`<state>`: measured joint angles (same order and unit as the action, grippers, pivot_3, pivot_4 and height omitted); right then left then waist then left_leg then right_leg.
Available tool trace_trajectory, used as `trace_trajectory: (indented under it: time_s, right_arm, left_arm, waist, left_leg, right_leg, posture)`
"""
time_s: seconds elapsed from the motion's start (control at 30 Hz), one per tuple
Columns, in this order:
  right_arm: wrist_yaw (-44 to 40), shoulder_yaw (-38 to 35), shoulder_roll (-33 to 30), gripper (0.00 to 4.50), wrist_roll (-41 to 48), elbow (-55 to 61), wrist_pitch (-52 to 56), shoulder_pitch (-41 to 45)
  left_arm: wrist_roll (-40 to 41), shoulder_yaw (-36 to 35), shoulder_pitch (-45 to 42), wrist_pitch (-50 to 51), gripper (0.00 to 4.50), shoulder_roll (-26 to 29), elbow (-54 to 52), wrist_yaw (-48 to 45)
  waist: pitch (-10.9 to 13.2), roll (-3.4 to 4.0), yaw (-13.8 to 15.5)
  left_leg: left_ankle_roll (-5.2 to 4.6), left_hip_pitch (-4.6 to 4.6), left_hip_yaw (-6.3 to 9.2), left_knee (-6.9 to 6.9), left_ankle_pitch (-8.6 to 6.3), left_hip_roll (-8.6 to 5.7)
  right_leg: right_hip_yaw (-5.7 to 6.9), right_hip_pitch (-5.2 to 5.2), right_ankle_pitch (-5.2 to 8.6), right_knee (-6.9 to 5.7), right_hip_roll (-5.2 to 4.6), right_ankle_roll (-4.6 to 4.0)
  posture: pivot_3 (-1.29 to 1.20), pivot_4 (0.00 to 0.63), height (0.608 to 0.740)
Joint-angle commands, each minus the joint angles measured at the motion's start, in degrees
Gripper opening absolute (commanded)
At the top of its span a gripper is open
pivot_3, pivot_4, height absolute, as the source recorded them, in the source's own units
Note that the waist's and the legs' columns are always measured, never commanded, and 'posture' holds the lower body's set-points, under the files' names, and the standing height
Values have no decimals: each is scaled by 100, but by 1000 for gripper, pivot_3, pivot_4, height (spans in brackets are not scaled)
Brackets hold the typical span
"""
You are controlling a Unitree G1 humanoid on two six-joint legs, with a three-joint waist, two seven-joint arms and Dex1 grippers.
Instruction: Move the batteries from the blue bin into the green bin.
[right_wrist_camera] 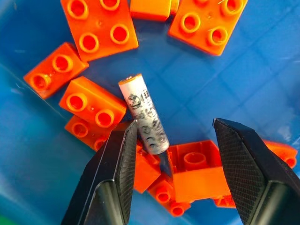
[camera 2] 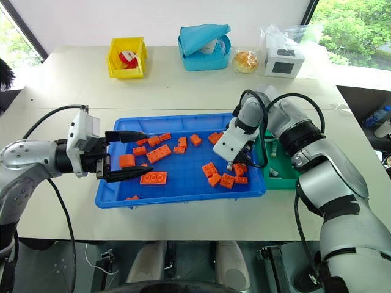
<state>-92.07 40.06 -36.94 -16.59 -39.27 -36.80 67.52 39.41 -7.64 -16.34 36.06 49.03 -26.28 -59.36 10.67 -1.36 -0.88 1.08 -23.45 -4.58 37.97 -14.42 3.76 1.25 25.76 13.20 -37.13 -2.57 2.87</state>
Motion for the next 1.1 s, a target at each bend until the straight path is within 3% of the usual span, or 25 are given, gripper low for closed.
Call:
trace_trajectory:
  time_s: [0.03,0.33,0.43,0.53,0.7,0.87,1.1]
  right_arm:
    - [-43,58,-18,2629,-111,-36,-422,172]
    - [153,21,385,2629,-353,-208,-558,-12]
    - [203,-59,525,1919,-278,-170,-310,-131]
    - [31,-340,547,500,65,36,273,-168]
    - [37,-1273,408,500,874,785,2305,-148]
    - [305,-2569,-425,500,1609,1811,5053,-303]
    - [1050,-4378,-1866,500,2498,3441,7995,-1900]
  left_arm:
    - [107,-172,-17,-7,4500,69,-208,55]
    - [134,-147,-66,5,4500,47,-219,115]
    - [137,-138,-98,2,4500,56,-194,110]
    - [142,-151,-104,-9,4500,87,-161,74]
    - [100,-115,-172,-55,4500,115,-34,-1]
    - [59,-4,-285,-82,4500,41,70,-9]
    - [-6,130,-375,-158,4500,-23,318,-171]
  waist:
    - [0,0,3]
    - [1,2,-9]
    - [0,1,-4]
    - [1,1,-1]
    - [2,3,4]
    - [2,4,60]
    - [1,1,156]
  left_leg:
    - [0,0,0,0,0,0]
    - [3,4,2,1,2,0]
    - [3,4,1,2,2,0]
    - [3,8,2,6,2,0]
    - [4,8,3,7,3,0]
    - [4,4,6,7,2,-1]
    - [2,3,3,4,0,-4]
  right_leg:
    - [0,0,0,0,0,0]
    - [0,-1,-1,-7,1,1]
    - [0,-3,-1,-7,0,1]
    - [0,-10,-2,-6,-1,1]
    - [1,-11,-2,-7,-1,2]
    - [8,-12,-2,-4,-6,1]
    - [10,-13,8,10,-12,-15]
  posture:
    - [0,150,736]
    - [0,150,736]
    - [0,150,736]
    - [0,150,736]
    - [0,150,736]
    - [0,150,736]
    - [0,150,736]
